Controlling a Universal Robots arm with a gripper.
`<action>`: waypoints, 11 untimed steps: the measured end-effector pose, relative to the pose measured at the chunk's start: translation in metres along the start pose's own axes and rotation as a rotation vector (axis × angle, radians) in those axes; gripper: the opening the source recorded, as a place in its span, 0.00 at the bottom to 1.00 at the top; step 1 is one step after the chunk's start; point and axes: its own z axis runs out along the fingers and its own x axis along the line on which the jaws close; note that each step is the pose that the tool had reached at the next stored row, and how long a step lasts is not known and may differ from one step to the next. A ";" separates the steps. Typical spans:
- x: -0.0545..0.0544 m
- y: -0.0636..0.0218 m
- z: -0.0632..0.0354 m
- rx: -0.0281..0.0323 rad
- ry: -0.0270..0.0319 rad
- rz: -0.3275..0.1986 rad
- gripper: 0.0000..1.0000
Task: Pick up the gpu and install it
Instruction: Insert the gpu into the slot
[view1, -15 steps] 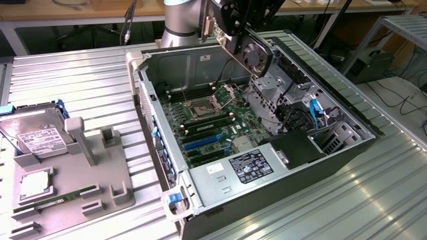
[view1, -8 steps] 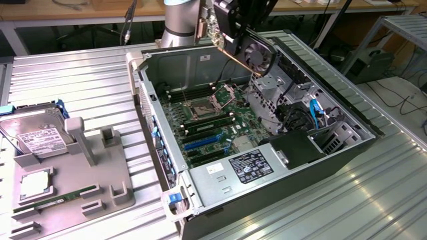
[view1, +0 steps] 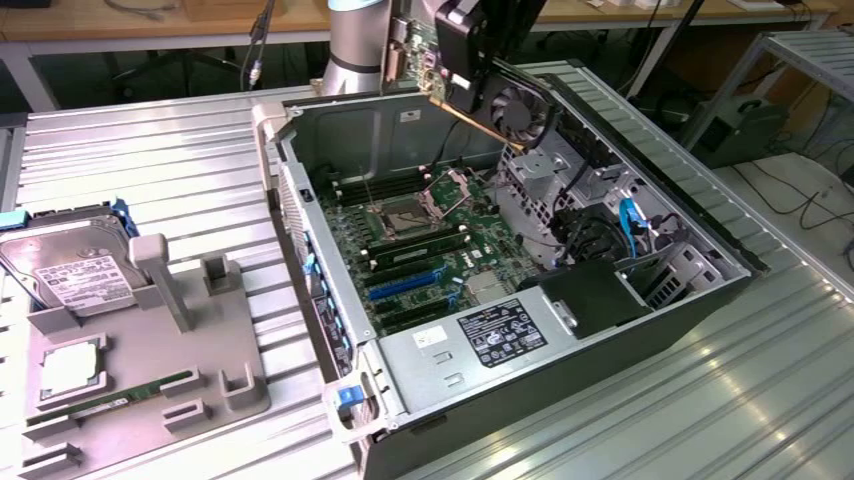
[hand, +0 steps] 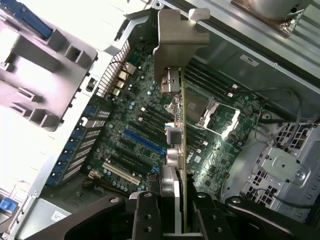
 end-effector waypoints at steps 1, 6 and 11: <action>0.000 -0.0001 0.0003 -0.0008 0.0015 -0.026 0.29; 0.000 -0.0004 0.0015 -0.0037 0.0066 -0.113 0.29; 0.000 -0.0004 0.0028 -0.0066 0.0121 -0.201 0.29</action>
